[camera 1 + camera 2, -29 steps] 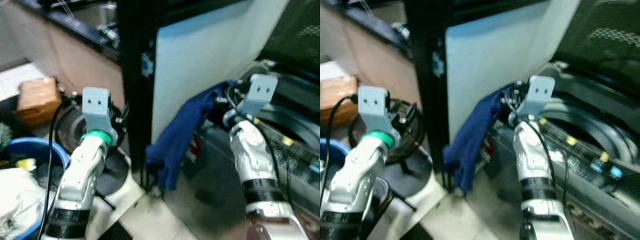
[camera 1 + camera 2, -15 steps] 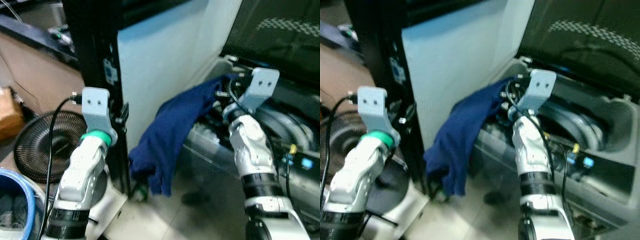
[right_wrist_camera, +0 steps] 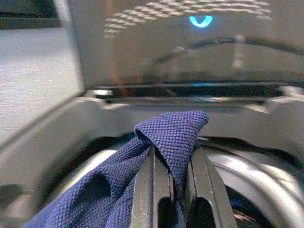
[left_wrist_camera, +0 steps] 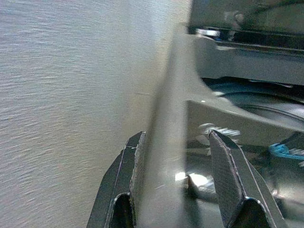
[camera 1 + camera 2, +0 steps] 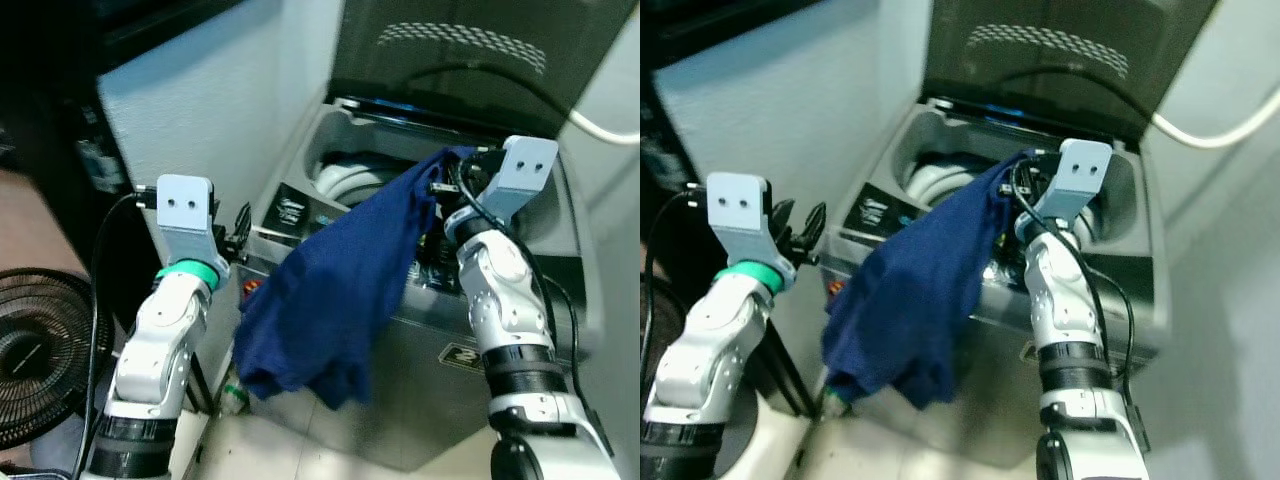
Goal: Clothes washing
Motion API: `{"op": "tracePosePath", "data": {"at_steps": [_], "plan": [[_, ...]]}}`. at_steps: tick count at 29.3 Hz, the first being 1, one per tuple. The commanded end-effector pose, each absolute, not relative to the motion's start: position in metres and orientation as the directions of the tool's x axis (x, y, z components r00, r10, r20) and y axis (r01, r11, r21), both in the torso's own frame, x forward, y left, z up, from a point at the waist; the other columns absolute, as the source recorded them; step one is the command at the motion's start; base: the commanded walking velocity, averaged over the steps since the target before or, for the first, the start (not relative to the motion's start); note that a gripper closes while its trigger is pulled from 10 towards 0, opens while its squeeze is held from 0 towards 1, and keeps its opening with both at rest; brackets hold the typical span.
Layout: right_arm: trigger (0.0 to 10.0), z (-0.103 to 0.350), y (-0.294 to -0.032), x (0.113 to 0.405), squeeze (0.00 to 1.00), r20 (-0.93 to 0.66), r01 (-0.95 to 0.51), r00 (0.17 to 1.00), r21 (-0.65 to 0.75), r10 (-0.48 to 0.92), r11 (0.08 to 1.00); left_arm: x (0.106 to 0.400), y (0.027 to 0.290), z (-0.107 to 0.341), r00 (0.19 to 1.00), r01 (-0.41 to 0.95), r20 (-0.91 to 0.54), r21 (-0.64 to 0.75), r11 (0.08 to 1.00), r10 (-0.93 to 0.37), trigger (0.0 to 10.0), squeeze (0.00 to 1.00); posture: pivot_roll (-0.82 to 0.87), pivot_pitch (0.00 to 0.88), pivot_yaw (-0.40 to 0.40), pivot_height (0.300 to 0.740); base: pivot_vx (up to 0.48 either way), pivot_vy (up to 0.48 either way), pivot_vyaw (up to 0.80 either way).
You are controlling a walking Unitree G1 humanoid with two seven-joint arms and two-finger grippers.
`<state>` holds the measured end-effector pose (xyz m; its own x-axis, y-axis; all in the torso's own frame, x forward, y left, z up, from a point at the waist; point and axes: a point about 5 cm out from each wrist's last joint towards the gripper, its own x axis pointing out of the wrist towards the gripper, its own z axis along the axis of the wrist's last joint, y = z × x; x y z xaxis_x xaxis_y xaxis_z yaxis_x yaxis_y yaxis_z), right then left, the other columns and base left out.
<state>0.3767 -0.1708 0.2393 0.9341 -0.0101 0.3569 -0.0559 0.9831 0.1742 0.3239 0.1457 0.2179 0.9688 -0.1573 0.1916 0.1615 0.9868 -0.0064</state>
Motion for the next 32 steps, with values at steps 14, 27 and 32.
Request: {"op": "tracePosePath", "data": {"at_steps": [14, 27, 32], "plan": [[10.0, 0.248, -0.172, 0.377, 0.0, 0.384, -0.058, 0.923, 0.181, -0.016, 0.982, 0.325, 0.144, 0.217, 0.969, 0.166, 0.189, -0.024, 0.986, -0.159, 10.0, 0.0, 0.07, 0.006, -0.012, 0.74, 0.0, 0.0, -0.8], [10.0, 0.252, -0.139, 0.374, 0.0, 0.407, -0.268, 0.894, 0.154, 0.186, 0.951, 0.319, 0.147, 0.225, 0.959, 0.146, 0.25, -0.041, 0.988, -0.132, 10.0, 0.0, 0.08, 0.003, -0.037, 0.74, 0.0, 0.0, -0.68], [10.0, 0.255, -0.123, 0.369, 0.0, 0.429, -0.376, 0.856, 0.131, 0.289, 0.917, 0.318, 0.148, 0.232, 0.949, 0.13, 0.294, -0.026, 0.991, -0.116, 10.0, 0.0, 0.08, 0.007, -0.042, 0.74, 0.0, 0.0, 0.0]]}}
